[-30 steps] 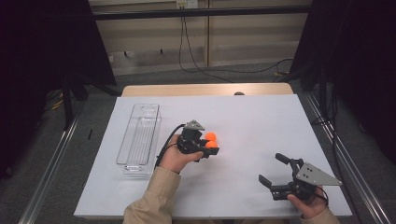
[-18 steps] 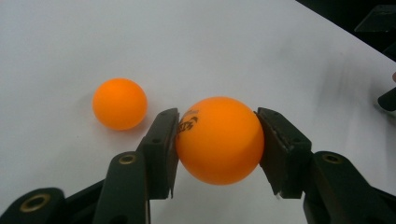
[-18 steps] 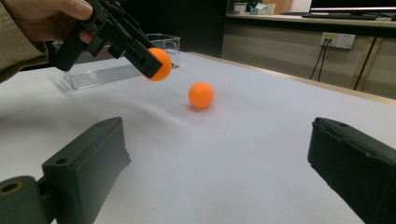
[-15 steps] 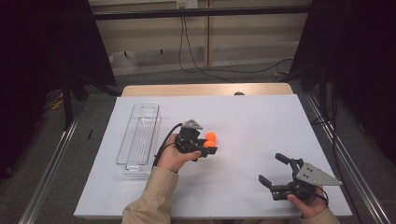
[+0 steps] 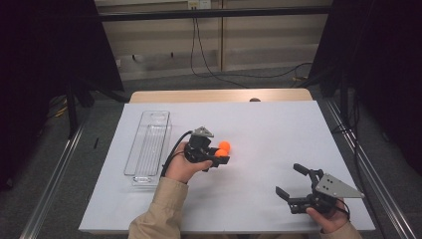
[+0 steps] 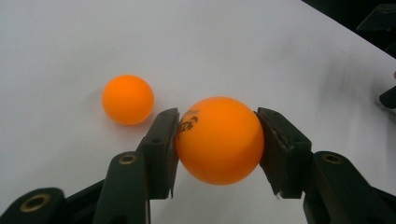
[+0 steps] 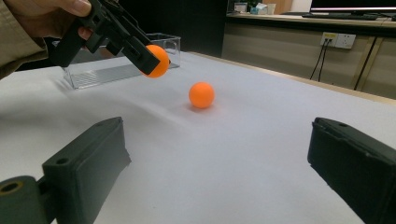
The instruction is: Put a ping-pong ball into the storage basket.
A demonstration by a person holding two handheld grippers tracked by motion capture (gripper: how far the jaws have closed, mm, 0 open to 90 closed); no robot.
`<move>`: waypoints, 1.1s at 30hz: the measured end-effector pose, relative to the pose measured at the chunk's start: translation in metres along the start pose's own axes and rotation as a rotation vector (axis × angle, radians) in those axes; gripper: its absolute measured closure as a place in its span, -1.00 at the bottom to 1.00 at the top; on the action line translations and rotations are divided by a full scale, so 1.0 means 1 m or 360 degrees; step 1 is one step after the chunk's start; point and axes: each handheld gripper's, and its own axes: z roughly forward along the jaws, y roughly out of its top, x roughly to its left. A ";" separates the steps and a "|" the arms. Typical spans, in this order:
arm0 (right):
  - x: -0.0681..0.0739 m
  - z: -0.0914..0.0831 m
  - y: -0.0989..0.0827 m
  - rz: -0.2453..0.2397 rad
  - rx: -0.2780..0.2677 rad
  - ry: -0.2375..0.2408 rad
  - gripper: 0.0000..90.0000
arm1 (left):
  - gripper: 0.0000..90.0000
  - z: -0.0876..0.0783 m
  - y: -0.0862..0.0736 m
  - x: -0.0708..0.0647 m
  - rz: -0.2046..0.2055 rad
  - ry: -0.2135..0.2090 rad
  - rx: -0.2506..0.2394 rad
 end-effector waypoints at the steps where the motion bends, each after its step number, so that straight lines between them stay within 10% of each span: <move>1: 0.000 0.000 0.000 0.0000 0.0000 0.0000 -0.92 | 0.13 0.000 0.000 0.000 -0.0002 -0.0003 0.0001; 33: 0.000 0.000 0.000 0.0000 -0.0002 0.0001 -0.91 | 0.13 -0.012 -0.001 0.008 -0.0037 0.0011 0.0003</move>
